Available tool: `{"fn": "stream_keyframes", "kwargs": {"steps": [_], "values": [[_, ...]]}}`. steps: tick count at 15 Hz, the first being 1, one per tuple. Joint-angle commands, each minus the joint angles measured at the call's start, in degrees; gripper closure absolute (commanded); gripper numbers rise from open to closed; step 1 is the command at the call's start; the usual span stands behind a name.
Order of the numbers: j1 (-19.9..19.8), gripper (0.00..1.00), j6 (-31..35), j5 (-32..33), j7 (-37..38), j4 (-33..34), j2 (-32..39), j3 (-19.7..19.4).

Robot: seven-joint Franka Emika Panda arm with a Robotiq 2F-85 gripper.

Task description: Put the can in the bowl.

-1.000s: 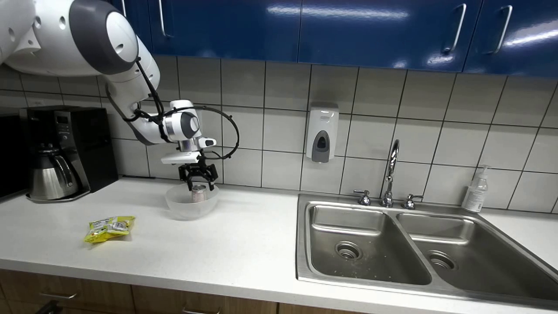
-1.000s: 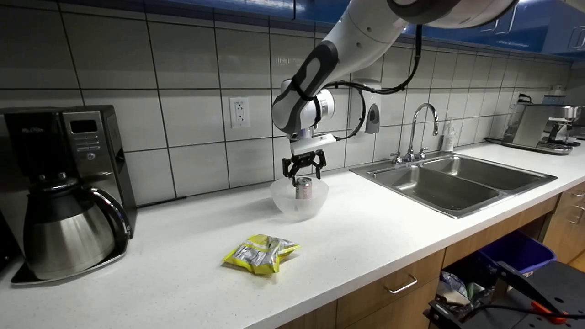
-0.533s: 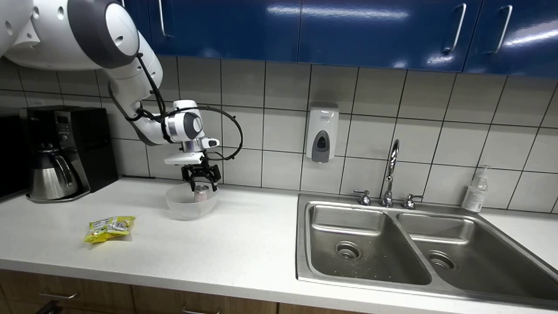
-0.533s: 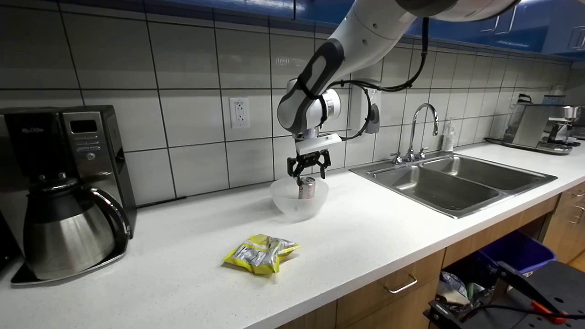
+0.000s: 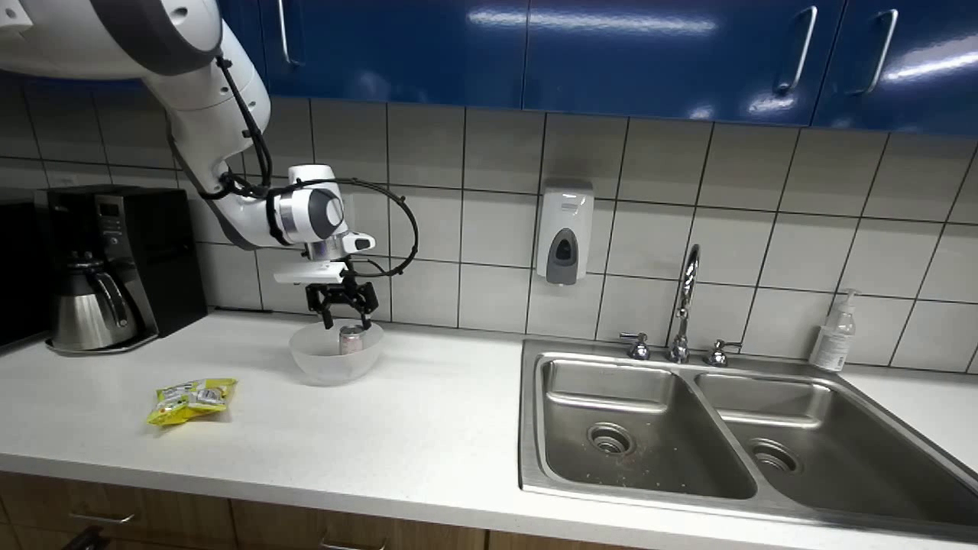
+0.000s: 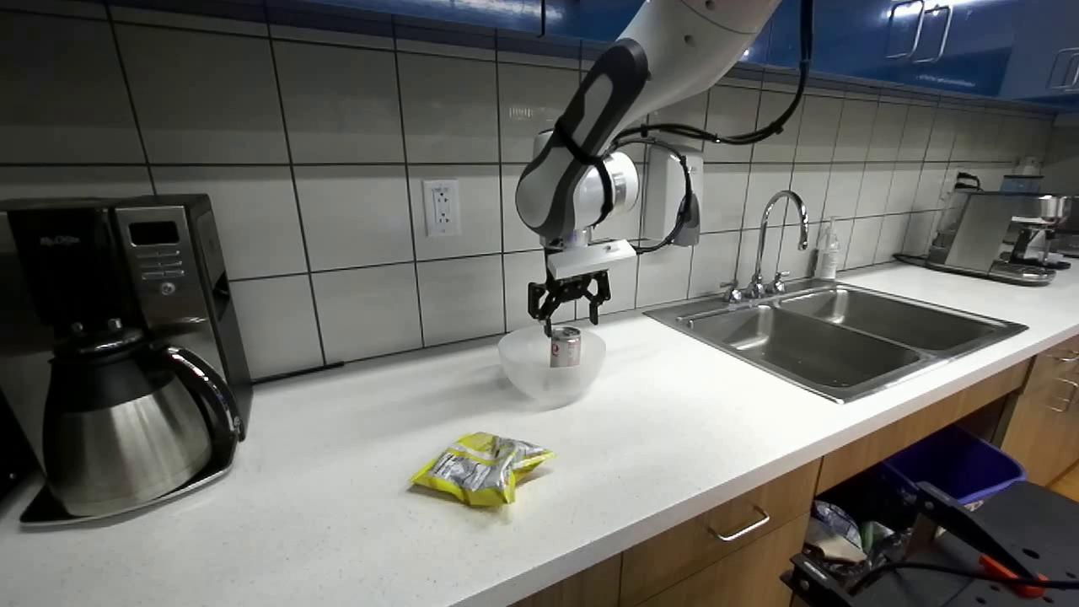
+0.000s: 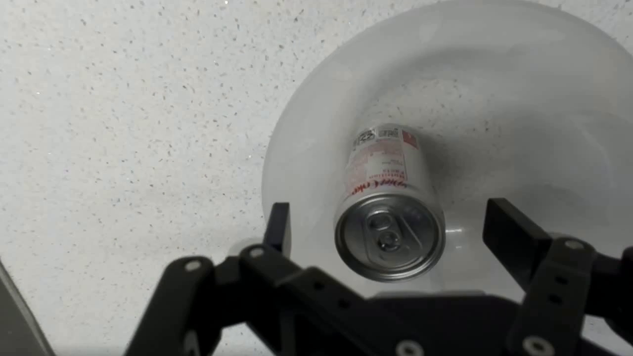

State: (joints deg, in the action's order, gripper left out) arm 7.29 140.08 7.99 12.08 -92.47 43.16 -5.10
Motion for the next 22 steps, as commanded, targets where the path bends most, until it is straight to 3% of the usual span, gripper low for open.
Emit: {"fn": "stream_keyframes", "kwargs": {"steps": [1, 12, 21, 22], "values": [[0.31, 0.0, 4.88, 0.75, 0.02, -10.6, -7.13, -0.23], [0.36, 0.0, 18.73, 0.67, 0.9, -36.24, -20.96, -2.7], [-0.57, 0.0, 10.19, 4.77, 1.81, -51.61, -35.69, -3.95], [-1.5, 0.0, 13.04, 3.3, 0.75, -47.96, -30.53, -2.57]]}}
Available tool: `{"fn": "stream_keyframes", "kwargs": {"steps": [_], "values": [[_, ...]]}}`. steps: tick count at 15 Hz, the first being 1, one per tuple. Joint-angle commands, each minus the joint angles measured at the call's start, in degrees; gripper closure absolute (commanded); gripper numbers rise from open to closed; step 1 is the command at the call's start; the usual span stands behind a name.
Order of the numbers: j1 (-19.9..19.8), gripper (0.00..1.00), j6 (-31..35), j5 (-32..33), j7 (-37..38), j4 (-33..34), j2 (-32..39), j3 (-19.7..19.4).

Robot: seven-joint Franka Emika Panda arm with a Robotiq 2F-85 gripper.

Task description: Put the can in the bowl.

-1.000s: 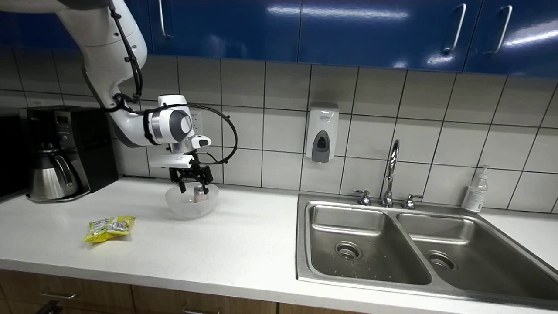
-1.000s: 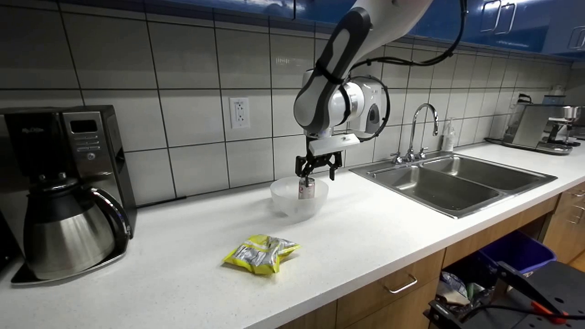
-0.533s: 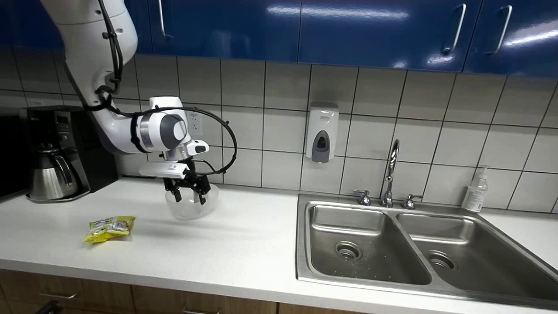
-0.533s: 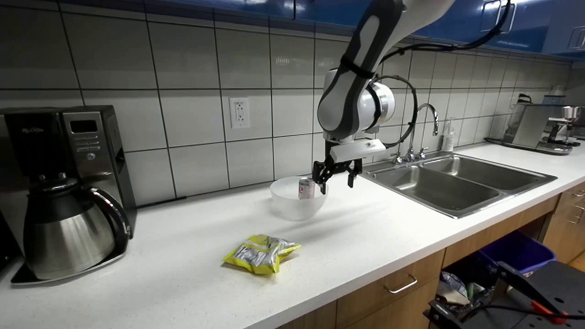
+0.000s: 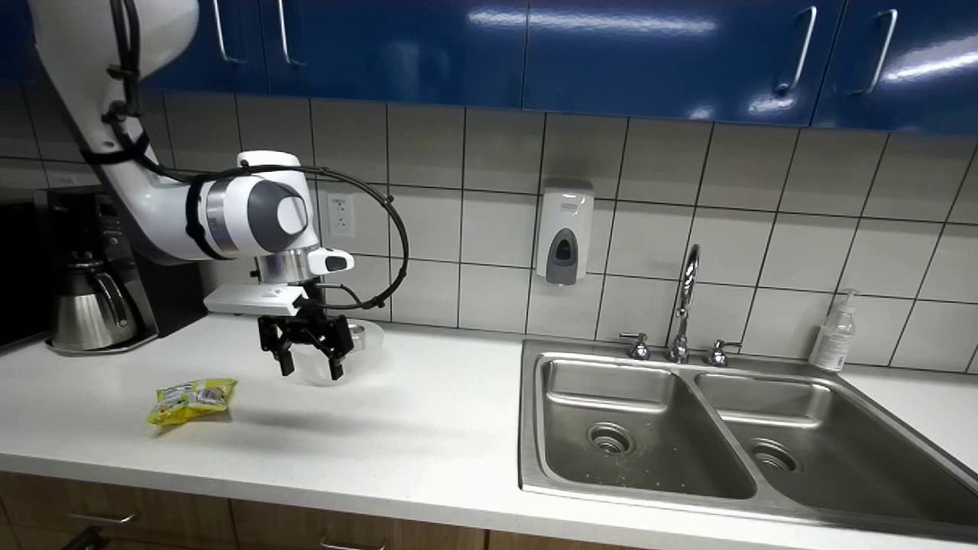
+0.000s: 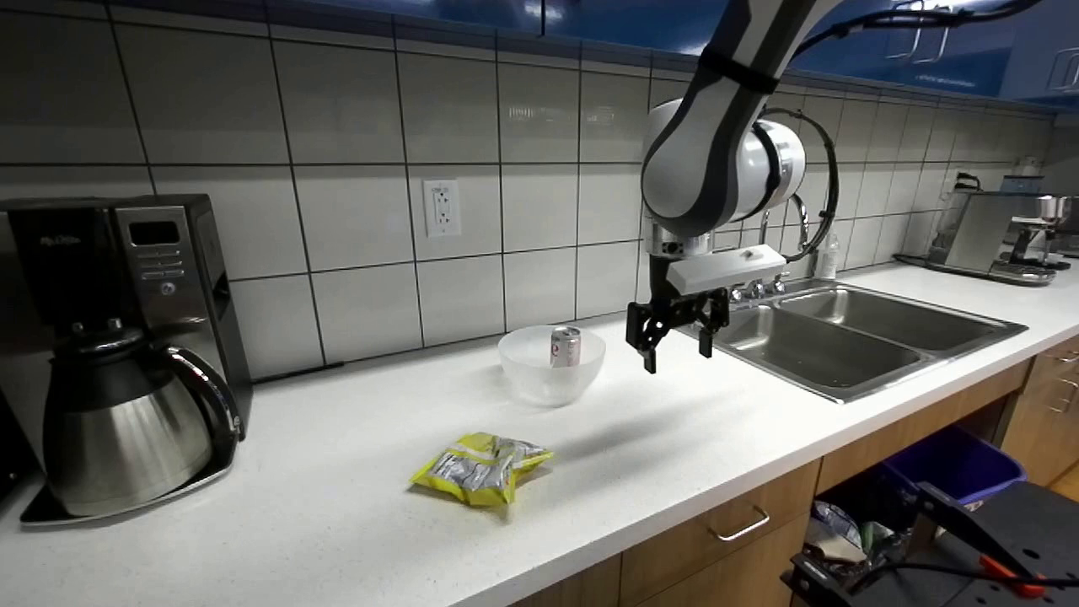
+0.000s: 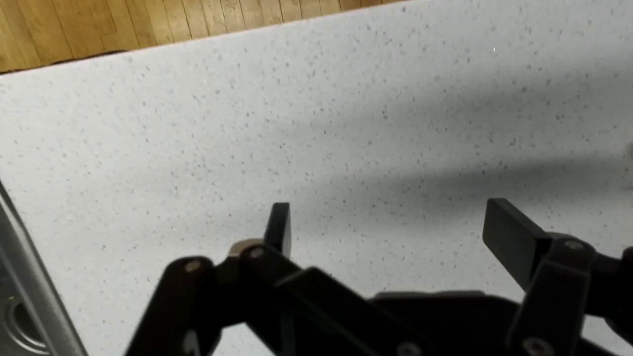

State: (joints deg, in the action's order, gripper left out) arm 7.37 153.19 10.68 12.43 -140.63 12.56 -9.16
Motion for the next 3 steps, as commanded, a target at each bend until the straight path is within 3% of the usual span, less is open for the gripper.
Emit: {"fn": "stream_keyframes", "kwargs": {"steps": [1, 3], "values": [[-1.79, 0.0, -0.4, 0.74, 0.43, -0.55, -0.86, 1.64], [-1.84, 0.0, -0.27, 0.72, 0.41, -0.5, -0.65, 1.75]]}}
